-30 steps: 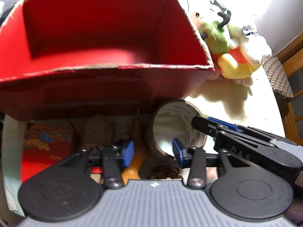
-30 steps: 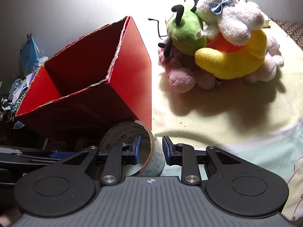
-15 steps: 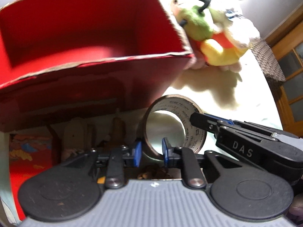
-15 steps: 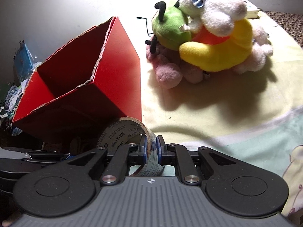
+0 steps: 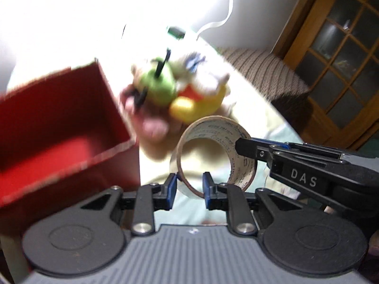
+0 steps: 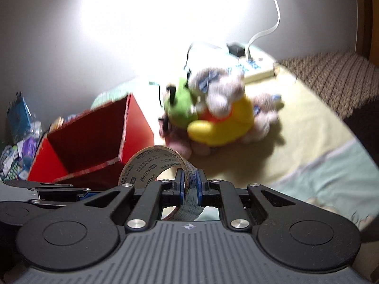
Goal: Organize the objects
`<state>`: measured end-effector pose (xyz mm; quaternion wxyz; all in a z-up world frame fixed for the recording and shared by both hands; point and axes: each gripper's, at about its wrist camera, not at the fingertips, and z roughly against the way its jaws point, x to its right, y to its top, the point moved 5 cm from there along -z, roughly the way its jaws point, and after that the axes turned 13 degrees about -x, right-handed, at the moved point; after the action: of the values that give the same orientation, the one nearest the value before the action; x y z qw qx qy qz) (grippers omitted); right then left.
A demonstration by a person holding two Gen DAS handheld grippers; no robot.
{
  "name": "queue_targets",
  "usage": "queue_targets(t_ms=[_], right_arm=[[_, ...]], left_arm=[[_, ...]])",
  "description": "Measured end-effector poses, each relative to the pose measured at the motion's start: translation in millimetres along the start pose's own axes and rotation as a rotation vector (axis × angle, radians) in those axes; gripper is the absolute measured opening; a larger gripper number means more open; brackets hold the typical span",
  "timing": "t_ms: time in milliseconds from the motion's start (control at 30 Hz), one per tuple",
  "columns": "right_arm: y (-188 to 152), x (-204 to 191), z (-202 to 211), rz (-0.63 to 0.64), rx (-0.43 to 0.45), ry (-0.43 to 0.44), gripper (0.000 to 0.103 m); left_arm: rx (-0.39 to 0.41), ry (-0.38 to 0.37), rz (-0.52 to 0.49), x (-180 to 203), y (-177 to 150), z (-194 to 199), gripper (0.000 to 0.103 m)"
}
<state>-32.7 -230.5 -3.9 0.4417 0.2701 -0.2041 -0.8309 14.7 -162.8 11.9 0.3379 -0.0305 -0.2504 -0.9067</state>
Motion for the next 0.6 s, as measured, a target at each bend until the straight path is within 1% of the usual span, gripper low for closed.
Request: queue_targets(t_ms=[100,167,233,300,400,500,600], right_arm=[[17.9,-13.7,14.5,0.038,0.083,0.003,0.012],[30.4,-25.0,16.4,0.066,0.113,0.016,0.012],[43.9,-37.4,13.1,0.083,0.129,0.051,0.012],[56.7,-51.4,5.7,0.096,0.127,0.093,0.012],[69.0,-75.5,-12.8,0.138,0.098,0.128,0.011],[77.1,-95.4,-36.8,0.184,0.058,0.148,0.011],[83.7,-110.3,-62.3,0.213,0.011,0.162,0.011]], left_arm=[[0.071,0.011,-0.018,-1.3,10.2,23.9,0.017],[0.119,0.027,-0.015,-6.6,20.7,38.0,0.017],[0.159,0.046,0.004,-19.5,28.7,52.5,0.017],[0.187,0.071,0.033,-34.9,36.6,60.7,0.017],[0.211,0.111,0.087,-61.9,39.1,74.2,0.017],[0.194,0.138,0.144,-88.5,40.1,70.7,0.017],[0.163,0.150,0.202,-115.7,42.7,56.3,0.017]])
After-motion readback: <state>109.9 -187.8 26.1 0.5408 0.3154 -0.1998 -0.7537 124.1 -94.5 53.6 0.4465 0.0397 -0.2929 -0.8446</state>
